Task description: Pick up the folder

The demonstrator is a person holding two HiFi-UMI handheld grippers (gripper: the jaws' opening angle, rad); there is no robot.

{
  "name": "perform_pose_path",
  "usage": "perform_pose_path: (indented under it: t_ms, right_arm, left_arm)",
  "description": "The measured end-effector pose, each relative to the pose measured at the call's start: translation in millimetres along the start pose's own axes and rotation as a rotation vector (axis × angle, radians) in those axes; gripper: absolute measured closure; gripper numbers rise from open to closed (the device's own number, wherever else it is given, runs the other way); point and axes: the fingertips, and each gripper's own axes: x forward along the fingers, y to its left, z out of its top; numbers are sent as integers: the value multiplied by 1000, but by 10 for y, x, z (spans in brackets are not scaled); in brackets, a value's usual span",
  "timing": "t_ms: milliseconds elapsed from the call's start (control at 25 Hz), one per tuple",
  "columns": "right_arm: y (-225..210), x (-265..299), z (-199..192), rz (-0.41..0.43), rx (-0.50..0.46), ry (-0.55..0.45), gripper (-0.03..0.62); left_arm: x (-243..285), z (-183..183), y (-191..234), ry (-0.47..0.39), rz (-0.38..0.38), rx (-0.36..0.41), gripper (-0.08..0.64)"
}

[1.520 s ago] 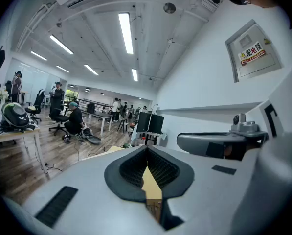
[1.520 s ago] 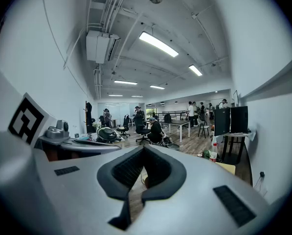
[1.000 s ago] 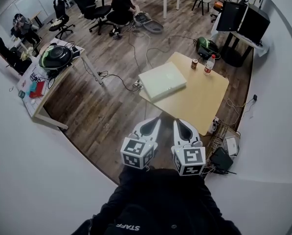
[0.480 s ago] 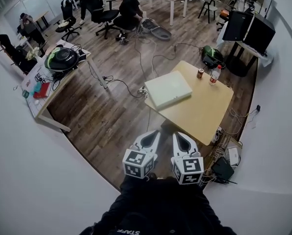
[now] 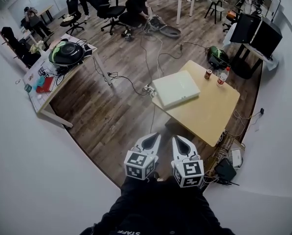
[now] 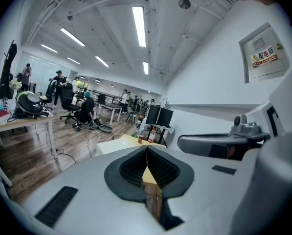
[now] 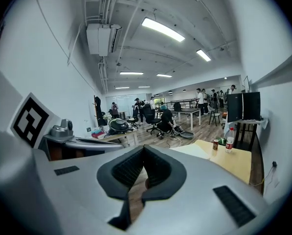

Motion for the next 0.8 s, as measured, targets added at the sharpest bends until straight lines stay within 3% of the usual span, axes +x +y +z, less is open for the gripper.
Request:
perform_pose_path:
  t_ms: [160,400,800]
  right_arm:
    - [146,57,-63,30,31,1,571]
    - [250,147,-209,10,29,58,571]
    - [-24,421,-255,-21,16,81,571]
  left_arm:
    - [-64,-101,110,14,0,-14,525]
    - [-153,-222,281,27,7,-44,526]
    - [206,-230,445,48,14,-81,526]
